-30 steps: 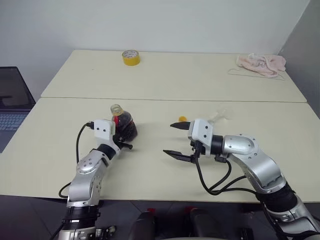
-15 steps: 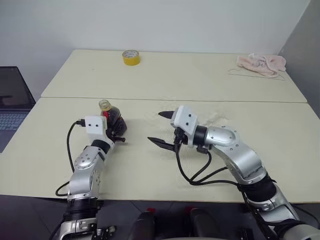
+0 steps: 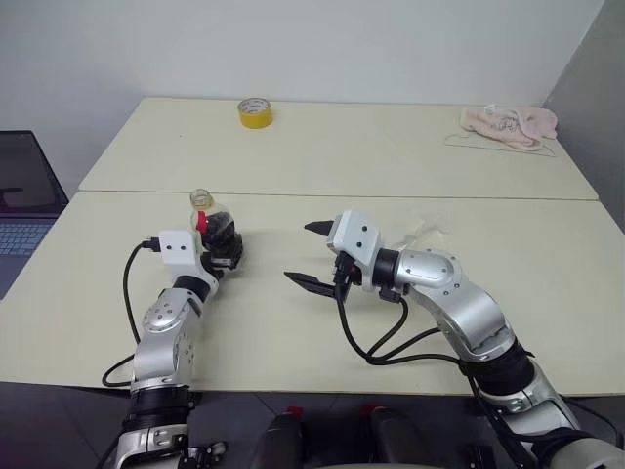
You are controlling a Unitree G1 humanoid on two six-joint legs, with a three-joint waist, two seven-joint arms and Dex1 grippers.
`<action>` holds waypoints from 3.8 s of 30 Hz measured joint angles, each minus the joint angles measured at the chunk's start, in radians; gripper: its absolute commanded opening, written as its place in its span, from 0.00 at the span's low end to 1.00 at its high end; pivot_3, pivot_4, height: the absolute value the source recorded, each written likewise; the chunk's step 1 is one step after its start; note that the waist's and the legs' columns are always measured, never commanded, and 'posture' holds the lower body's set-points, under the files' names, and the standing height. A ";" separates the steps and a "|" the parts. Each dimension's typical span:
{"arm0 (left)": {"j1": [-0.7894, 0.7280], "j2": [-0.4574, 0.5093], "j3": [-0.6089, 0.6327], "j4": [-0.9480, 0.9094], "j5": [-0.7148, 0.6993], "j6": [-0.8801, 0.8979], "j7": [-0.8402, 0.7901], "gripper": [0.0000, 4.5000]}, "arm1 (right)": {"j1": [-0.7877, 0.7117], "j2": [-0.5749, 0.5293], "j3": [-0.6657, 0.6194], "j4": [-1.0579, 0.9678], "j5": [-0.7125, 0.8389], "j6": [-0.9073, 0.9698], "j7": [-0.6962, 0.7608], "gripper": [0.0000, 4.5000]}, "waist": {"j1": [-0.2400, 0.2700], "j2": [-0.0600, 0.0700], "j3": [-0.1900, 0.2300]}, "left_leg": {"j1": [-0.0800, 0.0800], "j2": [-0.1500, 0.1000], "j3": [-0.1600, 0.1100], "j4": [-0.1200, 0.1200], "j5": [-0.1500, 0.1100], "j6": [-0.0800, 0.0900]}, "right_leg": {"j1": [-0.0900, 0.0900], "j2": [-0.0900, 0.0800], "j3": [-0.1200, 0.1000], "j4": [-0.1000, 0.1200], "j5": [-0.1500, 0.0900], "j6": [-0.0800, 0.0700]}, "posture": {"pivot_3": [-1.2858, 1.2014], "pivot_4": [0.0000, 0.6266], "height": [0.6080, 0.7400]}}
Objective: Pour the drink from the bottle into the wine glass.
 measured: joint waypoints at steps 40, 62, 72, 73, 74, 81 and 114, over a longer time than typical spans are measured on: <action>0.135 0.324 -0.296 -0.630 -0.163 0.373 -0.490 0.99 | 0.228 -0.585 -0.164 0.203 -0.412 -0.493 -0.004 1.00 | 0.000 0.000 0.000 | 0.006 0.000 0.005 -0.002 0.000 0.001 | 0.006 0.000 0.003 -0.001 0.000 0.000 | 0.52 0.24 1.00; 0.088 0.323 -0.330 -0.605 -0.145 0.350 -0.530 0.99 | 0.010 -0.427 -0.027 0.634 -0.845 -0.755 -0.348 1.00 | 0.000 0.001 0.001 | 0.006 0.000 0.006 -0.002 0.000 0.000 | 0.006 0.000 0.004 -0.001 0.000 0.000 | 0.52 0.24 1.00; 0.084 0.323 -0.338 -0.604 -0.146 0.349 -0.531 0.99 | -0.115 -0.406 0.014 0.779 -0.921 -0.860 -0.426 1.00 | -0.001 0.001 0.001 | 0.006 0.000 0.006 -0.002 0.000 0.000 | 0.006 0.000 0.005 -0.001 0.000 0.000 | 0.52 0.24 1.00; 0.084 0.323 -0.338 -0.604 -0.146 0.349 -0.531 0.99 | -0.120 -0.405 0.020 0.794 -0.923 -0.869 -0.431 1.00 | -0.001 0.001 0.001 | 0.006 0.000 0.006 -0.002 0.000 0.000 | 0.006 0.000 0.005 -0.001 0.000 0.000 | 0.52 0.24 1.00; 0.083 0.323 -0.338 -0.604 -0.146 0.349 -0.531 0.99 | -0.127 -0.403 0.024 0.812 -0.925 -0.880 -0.433 1.00 | -0.001 0.001 0.001 | 0.006 0.000 0.006 -0.002 0.000 0.000 | 0.006 0.000 0.005 -0.001 0.000 0.000 | 0.52 0.24 1.00; 0.074 0.320 -0.337 -0.604 -0.164 0.356 -0.534 0.99 | -0.193 -0.366 0.061 0.915 -0.962 -0.926 -0.466 1.00 | -0.004 0.001 0.001 | 0.007 0.000 0.007 -0.002 0.000 0.000 | 0.006 0.000 0.005 0.000 0.000 0.000 | 0.52 0.24 1.00; 0.111 0.292 -0.303 -0.604 -0.185 0.395 -0.483 1.00 | -0.044 -0.198 -0.048 0.823 -0.745 -0.871 -0.524 0.02 | -0.002 -0.001 0.000 | 0.014 0.002 0.019 -0.003 0.000 0.001 | 0.007 0.003 0.019 0.000 0.001 0.002 | 0.52 0.24 1.00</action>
